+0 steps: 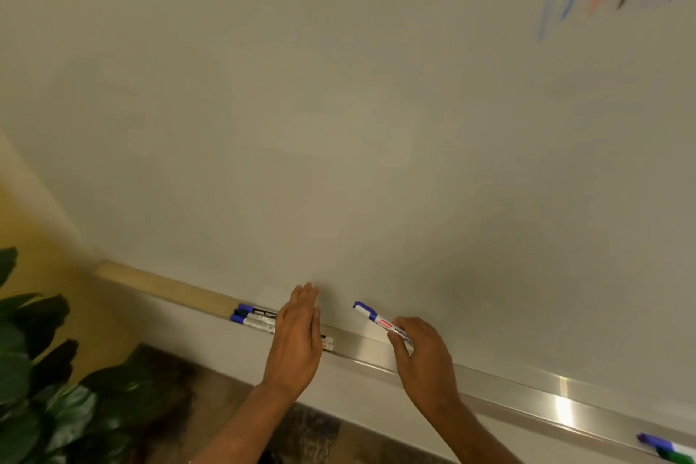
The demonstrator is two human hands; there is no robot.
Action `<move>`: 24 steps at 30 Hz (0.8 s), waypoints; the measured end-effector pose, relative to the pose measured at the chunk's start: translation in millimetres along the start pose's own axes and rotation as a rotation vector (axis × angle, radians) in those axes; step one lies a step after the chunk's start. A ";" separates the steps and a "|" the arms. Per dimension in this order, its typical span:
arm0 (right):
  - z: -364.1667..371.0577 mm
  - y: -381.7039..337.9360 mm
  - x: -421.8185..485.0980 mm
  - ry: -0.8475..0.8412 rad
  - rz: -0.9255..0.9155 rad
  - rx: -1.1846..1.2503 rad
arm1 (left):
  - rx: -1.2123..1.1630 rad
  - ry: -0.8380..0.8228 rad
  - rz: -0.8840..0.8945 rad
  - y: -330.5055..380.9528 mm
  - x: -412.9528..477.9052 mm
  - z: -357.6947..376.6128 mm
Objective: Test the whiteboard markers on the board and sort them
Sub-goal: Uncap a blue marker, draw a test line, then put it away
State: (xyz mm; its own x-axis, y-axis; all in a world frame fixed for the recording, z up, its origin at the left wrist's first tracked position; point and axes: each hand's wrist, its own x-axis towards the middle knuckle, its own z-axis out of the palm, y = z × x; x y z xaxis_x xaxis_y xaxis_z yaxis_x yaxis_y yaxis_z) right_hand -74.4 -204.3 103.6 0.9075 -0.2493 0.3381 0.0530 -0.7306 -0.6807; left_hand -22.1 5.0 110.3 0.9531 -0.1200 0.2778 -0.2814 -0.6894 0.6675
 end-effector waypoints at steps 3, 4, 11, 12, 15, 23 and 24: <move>34.5 10.7 -0.8 -0.051 -0.028 -0.115 | 0.175 -0.100 -0.054 -34.5 -5.7 6.2; 45.9 12.3 1.1 -0.075 -0.037 -0.165 | 0.211 -0.129 -0.075 -43.4 -7.8 7.2; 115.8 -2.3 27.1 -0.262 -0.178 -0.505 | 0.429 -0.299 -0.111 -94.0 -14.4 24.1; 126.0 -2.7 30.8 -0.303 -0.189 -0.536 | 0.445 -0.316 -0.120 -99.3 -13.1 26.4; 157.0 1.2 40.3 -0.430 -0.194 -0.595 | 0.477 -0.350 -0.134 -116.8 -8.7 33.8; 216.1 6.7 51.2 -0.596 -0.187 -0.686 | 0.409 -0.397 -0.184 -149.8 2.1 43.8; 219.5 4.9 52.3 -0.623 -0.188 -0.684 | 0.394 -0.404 -0.192 -153.7 3.0 45.3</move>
State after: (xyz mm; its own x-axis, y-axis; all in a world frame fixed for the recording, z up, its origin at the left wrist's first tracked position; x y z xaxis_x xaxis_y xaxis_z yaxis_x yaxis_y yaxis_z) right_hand 64.8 -81.4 -24.7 0.9788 0.1503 -0.1391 0.1441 -0.9881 -0.0540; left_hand 29.1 78.3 -22.8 0.9715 -0.1758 -0.1589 -0.1107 -0.9296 0.3517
